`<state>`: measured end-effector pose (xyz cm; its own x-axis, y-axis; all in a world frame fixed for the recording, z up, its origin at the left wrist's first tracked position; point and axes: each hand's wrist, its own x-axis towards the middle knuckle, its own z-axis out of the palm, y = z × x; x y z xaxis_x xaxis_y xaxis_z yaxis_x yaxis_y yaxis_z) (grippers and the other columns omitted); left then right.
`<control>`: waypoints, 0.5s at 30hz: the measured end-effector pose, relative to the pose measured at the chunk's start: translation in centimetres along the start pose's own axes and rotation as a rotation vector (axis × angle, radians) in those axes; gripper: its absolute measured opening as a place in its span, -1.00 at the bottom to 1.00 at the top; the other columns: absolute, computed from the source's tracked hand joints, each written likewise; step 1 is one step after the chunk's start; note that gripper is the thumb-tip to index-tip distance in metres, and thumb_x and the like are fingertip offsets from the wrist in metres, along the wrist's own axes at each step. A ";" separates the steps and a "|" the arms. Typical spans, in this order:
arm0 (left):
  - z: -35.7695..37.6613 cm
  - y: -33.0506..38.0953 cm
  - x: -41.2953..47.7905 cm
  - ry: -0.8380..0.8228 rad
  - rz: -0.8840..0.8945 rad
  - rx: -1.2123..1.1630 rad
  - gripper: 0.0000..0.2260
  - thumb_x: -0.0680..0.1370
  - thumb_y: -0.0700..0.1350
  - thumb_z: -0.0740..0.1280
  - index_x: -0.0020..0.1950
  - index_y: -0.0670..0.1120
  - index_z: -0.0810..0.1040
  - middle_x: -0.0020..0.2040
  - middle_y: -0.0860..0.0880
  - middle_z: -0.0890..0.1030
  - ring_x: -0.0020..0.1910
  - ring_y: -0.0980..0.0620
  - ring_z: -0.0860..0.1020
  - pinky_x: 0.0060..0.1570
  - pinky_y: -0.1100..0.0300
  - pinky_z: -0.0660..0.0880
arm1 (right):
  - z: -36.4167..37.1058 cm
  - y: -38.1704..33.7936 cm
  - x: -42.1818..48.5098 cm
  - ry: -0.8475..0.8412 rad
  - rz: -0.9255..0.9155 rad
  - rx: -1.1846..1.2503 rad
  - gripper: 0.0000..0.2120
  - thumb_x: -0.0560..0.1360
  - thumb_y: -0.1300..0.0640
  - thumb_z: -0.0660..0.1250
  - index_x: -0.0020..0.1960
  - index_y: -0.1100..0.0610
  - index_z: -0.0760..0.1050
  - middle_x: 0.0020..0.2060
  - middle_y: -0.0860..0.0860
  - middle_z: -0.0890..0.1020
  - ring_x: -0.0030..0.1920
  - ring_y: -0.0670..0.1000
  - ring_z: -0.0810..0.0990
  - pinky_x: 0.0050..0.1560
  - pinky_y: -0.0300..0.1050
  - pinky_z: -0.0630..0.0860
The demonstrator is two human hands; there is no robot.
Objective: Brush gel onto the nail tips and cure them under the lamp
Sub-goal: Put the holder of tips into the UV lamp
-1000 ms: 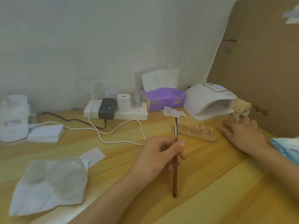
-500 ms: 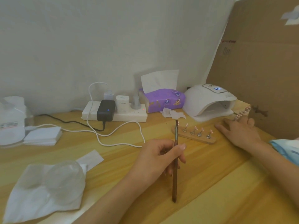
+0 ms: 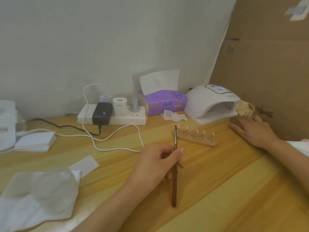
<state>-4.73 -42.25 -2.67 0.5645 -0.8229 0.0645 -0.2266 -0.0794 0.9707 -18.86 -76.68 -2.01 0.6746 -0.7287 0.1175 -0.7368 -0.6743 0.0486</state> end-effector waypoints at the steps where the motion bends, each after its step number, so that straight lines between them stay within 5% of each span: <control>1: 0.0 0.0 0.0 0.002 0.005 0.002 -0.66 0.58 0.06 0.36 -0.32 -0.09 0.64 -0.39 -0.24 0.59 -0.58 0.13 0.44 -0.54 0.34 0.36 | -0.1 0.0 0.5 -0.020 0.043 0.023 -0.51 0.63 -0.19 0.05 0.47 0.01 0.31 0.42 0.10 0.42 0.39 0.22 0.28 0.29 0.19 0.30; 5: -0.1 -0.1 -0.1 -0.004 0.011 -0.007 -0.66 0.57 0.06 0.36 -0.32 -0.10 0.64 -0.37 -0.20 0.61 -0.58 0.13 0.44 -0.55 0.33 0.36 | -0.2 -1.3 0.9 0.020 0.007 0.139 -0.64 0.59 0.18 0.23 0.38 0.15 0.43 0.27 0.23 0.49 0.29 0.27 0.37 0.31 0.12 0.32; 7: -0.1 -0.1 -0.1 -0.004 0.015 -0.009 -0.66 0.58 0.06 0.36 -0.32 -0.09 0.64 -0.36 -0.21 0.61 -0.57 0.13 0.45 -0.55 0.33 0.36 | -0.8 -2.1 -0.7 -0.021 -0.122 0.360 -0.70 0.51 0.30 0.31 0.18 0.05 0.56 0.14 0.10 0.57 0.14 0.12 0.49 0.25 0.05 0.39; 11: -0.1 -0.2 -0.2 -0.008 0.038 0.000 -0.66 0.59 0.05 0.35 -0.33 -0.07 0.63 -0.37 -0.22 0.60 -0.58 0.14 0.44 -0.54 0.34 0.35 | -2.6 -4.9 -4.5 -0.378 -0.281 0.679 -0.60 0.41 0.06 0.54 0.18 -0.21 0.54 0.07 -0.24 0.55 -0.04 -0.28 0.50 0.01 -0.41 0.41; 15: -0.2 -0.1 -0.3 -0.005 0.027 0.000 -0.67 0.59 0.04 0.35 -0.33 -0.07 0.63 -0.46 -0.04 0.56 -0.58 0.14 0.44 -0.54 0.34 0.35 | -2.0 -7.4 -5.2 -0.176 -0.333 0.691 -0.65 0.38 0.10 0.57 0.09 -0.13 0.56 0.04 -0.11 0.56 -0.11 -0.19 0.49 -0.04 -0.38 0.42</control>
<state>-4.74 -41.94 -2.73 0.5541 -0.8276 0.0898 -0.2420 -0.0570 0.9686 -16.98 -67.70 -0.96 0.8946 -0.4446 0.0437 -0.3394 -0.7401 -0.5806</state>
